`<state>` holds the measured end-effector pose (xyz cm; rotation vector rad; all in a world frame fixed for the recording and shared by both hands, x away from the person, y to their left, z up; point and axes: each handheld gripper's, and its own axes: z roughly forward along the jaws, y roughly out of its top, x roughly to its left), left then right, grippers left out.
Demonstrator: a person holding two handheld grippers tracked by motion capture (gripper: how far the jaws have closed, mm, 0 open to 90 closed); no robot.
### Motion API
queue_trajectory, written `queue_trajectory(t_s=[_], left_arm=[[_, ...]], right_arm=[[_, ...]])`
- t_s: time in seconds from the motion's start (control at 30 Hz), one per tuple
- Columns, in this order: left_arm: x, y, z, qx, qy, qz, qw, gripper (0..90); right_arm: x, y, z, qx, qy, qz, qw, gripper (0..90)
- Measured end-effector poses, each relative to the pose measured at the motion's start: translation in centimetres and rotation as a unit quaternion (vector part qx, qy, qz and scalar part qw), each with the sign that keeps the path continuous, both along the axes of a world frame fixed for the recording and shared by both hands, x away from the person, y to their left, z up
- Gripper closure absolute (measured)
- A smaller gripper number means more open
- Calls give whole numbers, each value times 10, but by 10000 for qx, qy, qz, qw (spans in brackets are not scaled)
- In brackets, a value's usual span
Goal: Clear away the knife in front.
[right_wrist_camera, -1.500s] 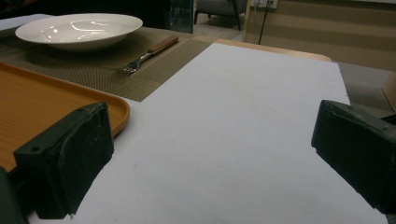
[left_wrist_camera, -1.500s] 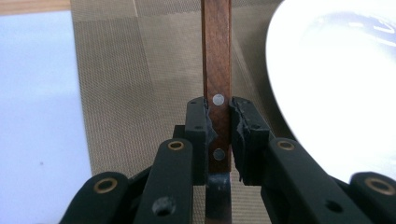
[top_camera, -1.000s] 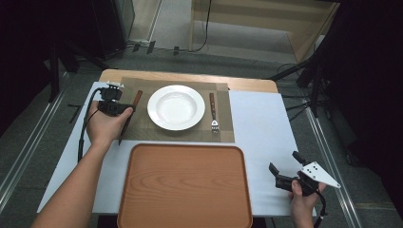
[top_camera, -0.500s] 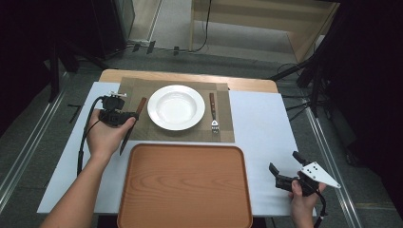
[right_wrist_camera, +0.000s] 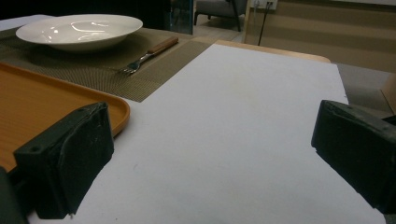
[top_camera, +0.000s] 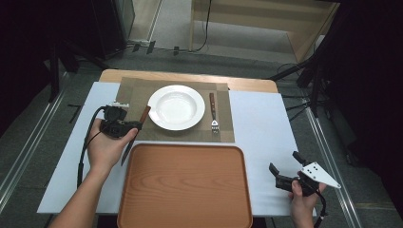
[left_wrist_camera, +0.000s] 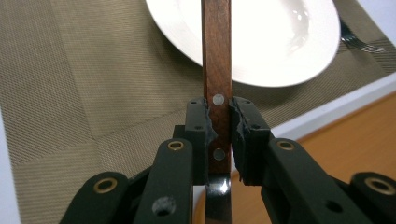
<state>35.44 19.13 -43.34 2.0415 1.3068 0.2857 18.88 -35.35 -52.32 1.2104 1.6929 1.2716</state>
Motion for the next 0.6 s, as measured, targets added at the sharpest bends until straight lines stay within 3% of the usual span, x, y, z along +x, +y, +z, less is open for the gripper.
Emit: queue_trajectory(t_s=[0.43, 0.6], left_arm=[[-37, -2, 2, -139, -82, -106, 9998, 767], [-51, -4, -3, -246, -31, -160, 9996, 767]], right_arm=[[0, 0, 0, 4, -4, 12, 10000, 0], [0, 0, 0, -2, -11, 18, 10000, 0]])
